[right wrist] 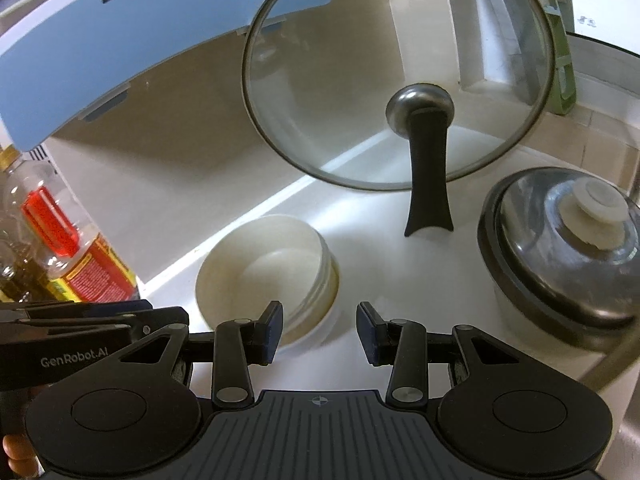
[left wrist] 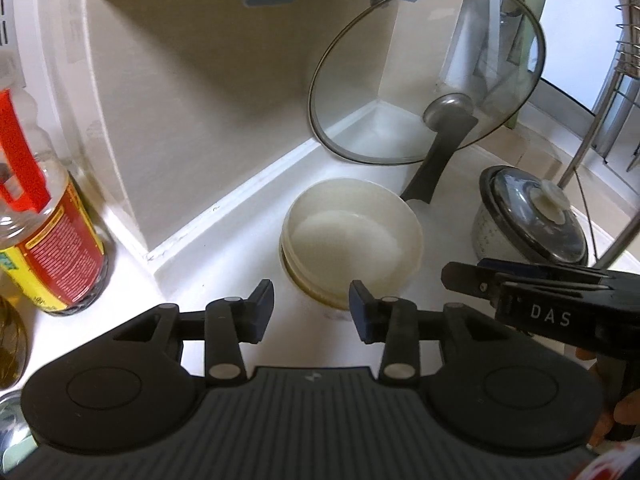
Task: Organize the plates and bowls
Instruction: 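Lower the cream bowl into the white floral bowl and open the right tool, then withdraw the right tool and move it to the small steel bowl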
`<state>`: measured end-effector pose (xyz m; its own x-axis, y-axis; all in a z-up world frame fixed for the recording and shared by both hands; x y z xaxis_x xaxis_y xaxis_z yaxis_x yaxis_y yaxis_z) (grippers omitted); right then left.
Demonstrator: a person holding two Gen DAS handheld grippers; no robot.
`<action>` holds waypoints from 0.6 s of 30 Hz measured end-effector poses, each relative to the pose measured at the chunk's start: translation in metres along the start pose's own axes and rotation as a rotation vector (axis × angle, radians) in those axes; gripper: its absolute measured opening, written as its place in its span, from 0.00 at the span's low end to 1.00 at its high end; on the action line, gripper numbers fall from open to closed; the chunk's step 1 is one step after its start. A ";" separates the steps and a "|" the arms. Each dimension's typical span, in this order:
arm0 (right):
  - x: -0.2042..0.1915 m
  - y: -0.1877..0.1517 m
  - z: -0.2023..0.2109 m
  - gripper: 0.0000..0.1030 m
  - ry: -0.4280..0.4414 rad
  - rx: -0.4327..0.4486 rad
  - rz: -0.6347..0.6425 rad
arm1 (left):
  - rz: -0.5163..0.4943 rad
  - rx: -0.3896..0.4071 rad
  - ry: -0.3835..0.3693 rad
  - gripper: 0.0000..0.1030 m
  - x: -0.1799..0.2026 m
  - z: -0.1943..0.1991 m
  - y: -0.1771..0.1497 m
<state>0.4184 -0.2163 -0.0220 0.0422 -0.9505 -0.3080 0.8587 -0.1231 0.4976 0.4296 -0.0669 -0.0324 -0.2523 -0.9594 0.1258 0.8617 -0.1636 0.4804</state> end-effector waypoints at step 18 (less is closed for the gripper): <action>-0.012 -0.063 0.049 0.54 0.041 -0.013 -0.020 | 0.016 0.012 0.014 0.52 -0.001 0.050 -0.068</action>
<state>0.3388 -0.2115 -0.0098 0.0455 -0.9352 -0.3512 0.8662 -0.1382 0.4801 0.3488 -0.0431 -0.0217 -0.2322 -0.9651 0.1214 0.8603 -0.1455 0.4885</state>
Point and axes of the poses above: each gripper's, at about its wrist camera, not at the fingertips, and z roughly against the way its jaws point, x to its right, y to its top, the point moved 10 cm from there along -z, roughly the way its jaws point, and after that the axes turned 14 degrees about -x, right-handed, at the moved point
